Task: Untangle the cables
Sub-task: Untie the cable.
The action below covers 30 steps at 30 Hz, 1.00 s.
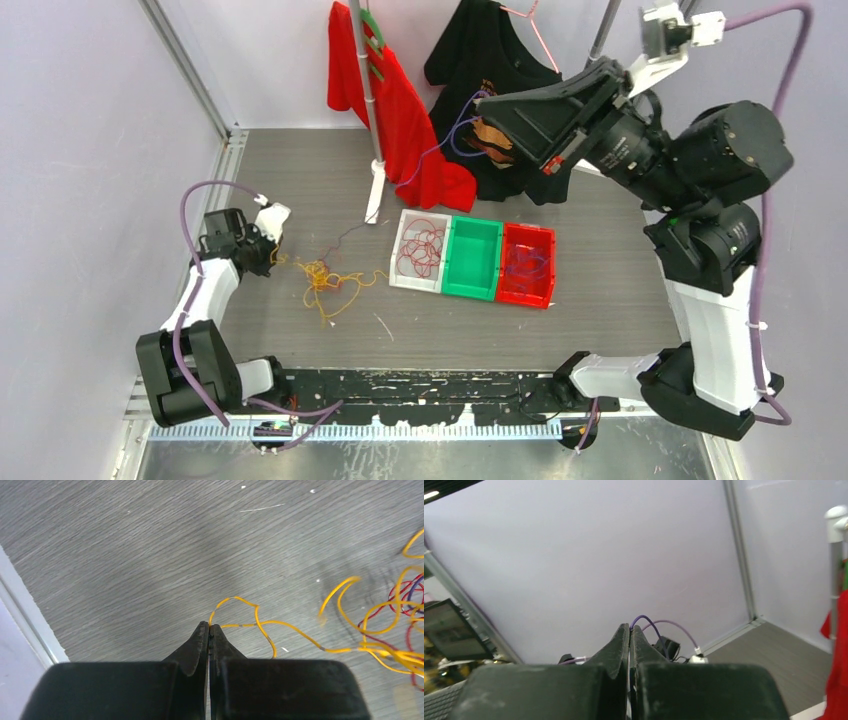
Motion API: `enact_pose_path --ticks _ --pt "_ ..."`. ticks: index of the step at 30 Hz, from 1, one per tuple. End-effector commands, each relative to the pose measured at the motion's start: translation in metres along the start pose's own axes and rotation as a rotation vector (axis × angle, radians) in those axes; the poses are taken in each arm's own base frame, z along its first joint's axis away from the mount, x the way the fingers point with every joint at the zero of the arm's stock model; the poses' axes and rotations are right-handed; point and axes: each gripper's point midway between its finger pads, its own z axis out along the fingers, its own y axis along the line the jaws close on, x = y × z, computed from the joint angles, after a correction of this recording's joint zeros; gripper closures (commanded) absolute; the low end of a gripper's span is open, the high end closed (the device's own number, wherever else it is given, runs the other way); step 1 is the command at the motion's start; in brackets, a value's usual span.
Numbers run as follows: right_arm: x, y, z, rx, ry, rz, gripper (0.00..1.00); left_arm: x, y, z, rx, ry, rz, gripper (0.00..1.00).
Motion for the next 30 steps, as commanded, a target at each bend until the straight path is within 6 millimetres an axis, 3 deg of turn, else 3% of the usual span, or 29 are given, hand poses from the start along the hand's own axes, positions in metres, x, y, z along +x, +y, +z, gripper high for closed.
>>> enact_pose_path --ticks 1,6,18,26,30 --pt "-0.054 0.006 -0.022 0.098 -0.174 -0.163 0.99 -0.001 0.026 0.005 -0.094 0.007 0.102 1.00" --pt "-0.091 0.012 -0.040 0.165 -0.285 -0.257 0.99 0.003 0.030 0.008 -0.109 0.019 0.121 1.00" --pt "-0.122 0.013 -0.078 0.286 -0.410 -0.348 0.99 0.023 0.039 0.022 -0.115 0.114 0.165 1.00" --pt "-0.166 0.035 -0.119 0.340 -0.582 -0.418 0.99 0.043 0.050 0.034 -0.136 0.202 0.202 1.00" --pt "-0.182 0.035 -0.139 0.411 -0.642 -0.476 0.99 0.053 0.058 0.041 -0.154 0.247 0.210 1.00"
